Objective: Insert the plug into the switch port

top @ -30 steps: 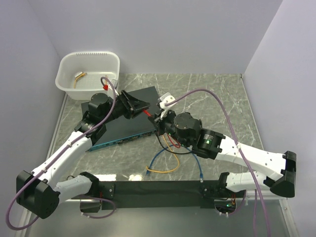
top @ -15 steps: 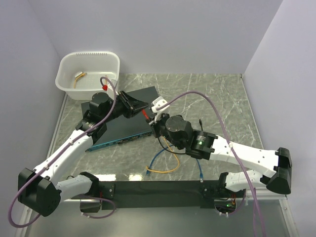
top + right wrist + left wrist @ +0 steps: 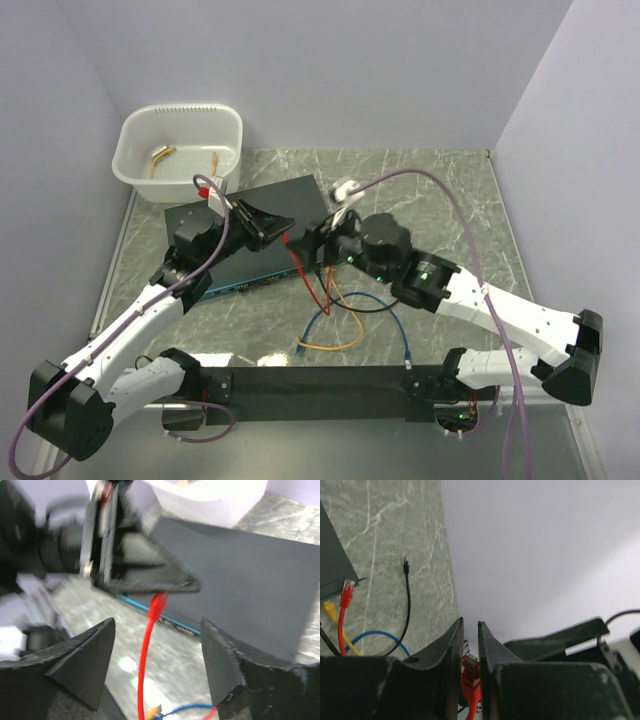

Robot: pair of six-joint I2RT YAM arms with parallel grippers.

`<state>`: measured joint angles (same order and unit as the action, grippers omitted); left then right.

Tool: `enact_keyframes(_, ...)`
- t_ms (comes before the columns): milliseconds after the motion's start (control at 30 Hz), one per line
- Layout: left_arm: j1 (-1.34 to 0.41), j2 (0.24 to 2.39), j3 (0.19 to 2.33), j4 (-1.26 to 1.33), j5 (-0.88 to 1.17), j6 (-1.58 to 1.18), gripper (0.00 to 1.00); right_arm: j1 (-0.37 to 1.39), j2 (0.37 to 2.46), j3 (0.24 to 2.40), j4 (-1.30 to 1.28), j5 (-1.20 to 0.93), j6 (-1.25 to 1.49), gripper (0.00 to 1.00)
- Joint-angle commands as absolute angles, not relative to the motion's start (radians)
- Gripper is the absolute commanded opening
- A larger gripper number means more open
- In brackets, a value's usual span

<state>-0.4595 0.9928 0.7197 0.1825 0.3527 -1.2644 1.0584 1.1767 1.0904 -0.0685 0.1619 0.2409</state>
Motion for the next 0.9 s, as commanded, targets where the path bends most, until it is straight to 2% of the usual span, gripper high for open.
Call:
enact_keyframes(0, -0.462, 0.942, 0.675, 0.342, 0.308, -1.262, 0.01, 0.970, 1.124, 1.134, -0.026, -0.047, 0.421, 0.73)
enact_keyframes(300, -0.462, 0.891, 0.592, 0.520, 0.285, -1.258, 0.01, 0.879, 1.196, 1.146, -0.002, -0.311, 0.572, 0.54)
enact_keyframes(433, -0.462, 0.876, 0.578, 0.557, 0.287, -1.244, 0.01, 0.881, 1.226, 1.152, 0.020, -0.334, 0.592, 0.47)
enact_keyframes(867, -0.463, 0.890, 0.571, 0.594, 0.311, -1.235, 0.01, 0.867, 1.255, 1.157, 0.057, -0.341, 0.600, 0.44)
